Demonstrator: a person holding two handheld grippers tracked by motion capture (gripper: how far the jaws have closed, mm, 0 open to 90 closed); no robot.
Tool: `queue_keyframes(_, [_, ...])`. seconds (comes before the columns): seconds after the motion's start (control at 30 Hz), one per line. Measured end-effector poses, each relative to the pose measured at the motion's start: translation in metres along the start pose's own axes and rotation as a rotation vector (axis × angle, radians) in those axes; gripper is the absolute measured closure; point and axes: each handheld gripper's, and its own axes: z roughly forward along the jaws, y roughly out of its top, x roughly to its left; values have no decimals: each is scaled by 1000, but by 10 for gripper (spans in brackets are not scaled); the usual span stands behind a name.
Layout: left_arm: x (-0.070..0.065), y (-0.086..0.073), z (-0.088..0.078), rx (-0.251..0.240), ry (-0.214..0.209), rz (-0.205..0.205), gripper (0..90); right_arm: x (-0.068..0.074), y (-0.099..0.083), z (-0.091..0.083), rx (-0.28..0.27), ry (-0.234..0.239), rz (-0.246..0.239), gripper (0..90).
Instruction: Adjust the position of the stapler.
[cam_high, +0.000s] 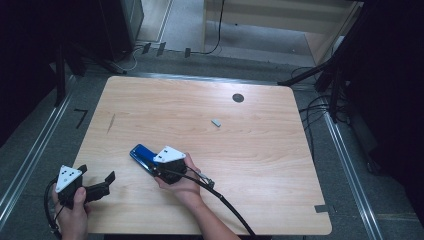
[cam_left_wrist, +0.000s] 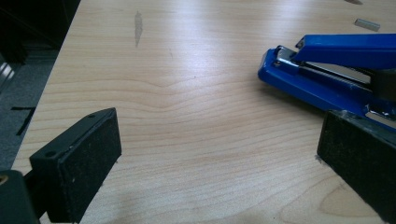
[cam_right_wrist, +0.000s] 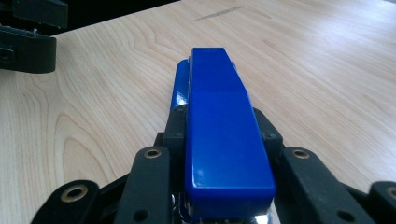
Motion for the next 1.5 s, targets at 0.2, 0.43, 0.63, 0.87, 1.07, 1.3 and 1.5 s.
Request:
queue_keyframes(0.2, [0, 0, 0, 1, 2, 1, 0, -6, 2, -14, -8, -13, -13, 676])
queue_keyframes(0.43, [0, 0, 0, 1, 6, 1, 0, -11, -2, -22, -5, -28, -10, 676])
queue_keyframes(0.63, [-1, 0, 0, 1, 5, 2, 0, -16, -7, -28, -4, -41, -1, 676])
queue_keyframes(0.87, [-1, 0, 0, 0, 6, 1, 0, -18, -15, -34, -2, -57, 0, 676])
queue_keyframes(1.07, [-1, 0, 0, 1, 7, 2, 0, -22, -26, -39, 16, -75, 3, 676])
queue_keyframes(1.3, [-1, 0, 0, 2, 8, 4, 0, -30, -35, -49, 22, -93, 8, 676])
queue_keyframes(1.5, [-2, 0, 0, 2, 10, 5, 0, -37, -39, -57, 26, -104, 13, 675])
